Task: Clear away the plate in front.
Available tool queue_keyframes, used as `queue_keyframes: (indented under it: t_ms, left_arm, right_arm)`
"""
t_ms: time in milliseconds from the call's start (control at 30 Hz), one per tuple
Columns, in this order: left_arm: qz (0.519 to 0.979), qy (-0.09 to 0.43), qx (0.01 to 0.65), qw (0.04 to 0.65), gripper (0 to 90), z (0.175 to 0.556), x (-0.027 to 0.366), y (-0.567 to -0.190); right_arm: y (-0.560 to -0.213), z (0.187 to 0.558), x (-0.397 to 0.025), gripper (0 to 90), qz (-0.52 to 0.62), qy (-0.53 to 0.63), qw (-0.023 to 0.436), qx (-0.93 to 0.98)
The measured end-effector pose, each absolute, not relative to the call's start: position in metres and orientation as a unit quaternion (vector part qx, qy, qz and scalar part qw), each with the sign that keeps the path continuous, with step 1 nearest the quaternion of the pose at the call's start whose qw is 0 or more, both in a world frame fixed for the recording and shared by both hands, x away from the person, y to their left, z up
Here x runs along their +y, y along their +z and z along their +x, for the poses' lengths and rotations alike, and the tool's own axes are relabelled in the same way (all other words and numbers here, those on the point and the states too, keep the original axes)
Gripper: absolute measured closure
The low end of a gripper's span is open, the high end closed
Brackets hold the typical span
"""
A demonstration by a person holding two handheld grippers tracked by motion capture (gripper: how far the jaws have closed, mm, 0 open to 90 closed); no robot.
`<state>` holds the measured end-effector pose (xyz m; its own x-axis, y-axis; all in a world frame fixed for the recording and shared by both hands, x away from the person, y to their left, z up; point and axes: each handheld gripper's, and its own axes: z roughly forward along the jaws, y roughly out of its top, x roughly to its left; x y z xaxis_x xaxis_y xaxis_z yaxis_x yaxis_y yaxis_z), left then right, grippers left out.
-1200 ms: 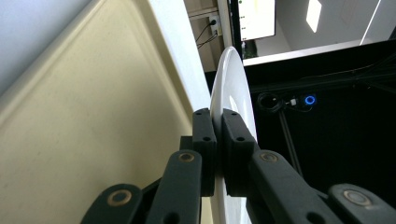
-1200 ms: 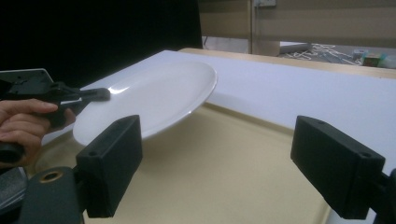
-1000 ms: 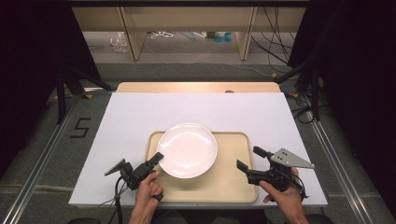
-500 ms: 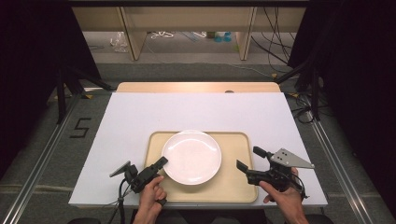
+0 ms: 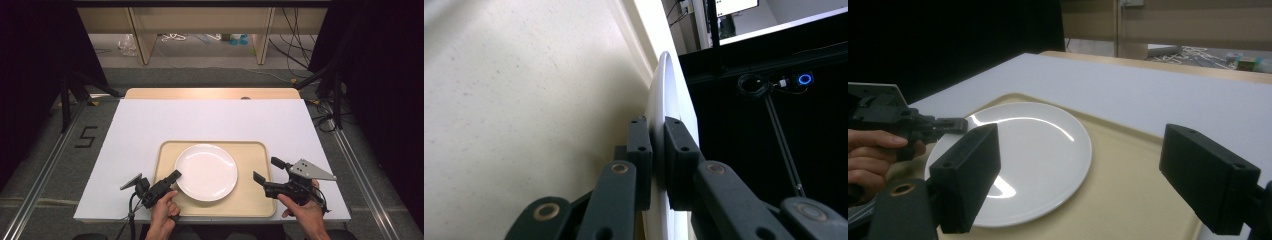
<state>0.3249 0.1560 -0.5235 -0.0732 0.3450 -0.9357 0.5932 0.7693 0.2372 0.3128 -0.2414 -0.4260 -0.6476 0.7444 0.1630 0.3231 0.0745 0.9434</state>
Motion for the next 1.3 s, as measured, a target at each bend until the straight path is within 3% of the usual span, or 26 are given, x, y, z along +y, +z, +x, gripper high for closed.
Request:
queue_keyframes:
  t_ms: [467, 767, 933, 1133, 1300]
  left_arm:
    - [0.359, -0.094, 0.737, 0.565, 84.8, 0.334, 0.141, -0.518]
    - [0.357, -0.091, 0.738, 0.565, 85.1, 0.33, 0.138, -0.519]
    - [0.379, -0.069, 0.737, 0.555, 82.9, 0.326, 0.136, -0.519]
    - [0.407, -0.013, 0.738, 0.539, 56.6, 0.323, 0.138, -0.507]
    - [0.428, 0.017, 0.721, 0.544, 49.2, 0.324, 0.139, -0.497]
  right_arm:
    - [-0.426, 0.313, -0.241, 17.6, 0.377, 0.567, 0.186, 0.708]
    - [-0.426, 0.313, -0.241, 17.6, 0.38, 0.568, 0.187, 0.706]
    - [-0.426, 0.313, -0.241, 17.6, 0.381, 0.568, 0.186, 0.705]
    - [-0.426, 0.313, -0.241, 17.6, 0.378, 0.567, 0.186, 0.707]
    - [-0.426, 0.313, -0.241, 17.6, 0.378, 0.566, 0.186, 0.708]
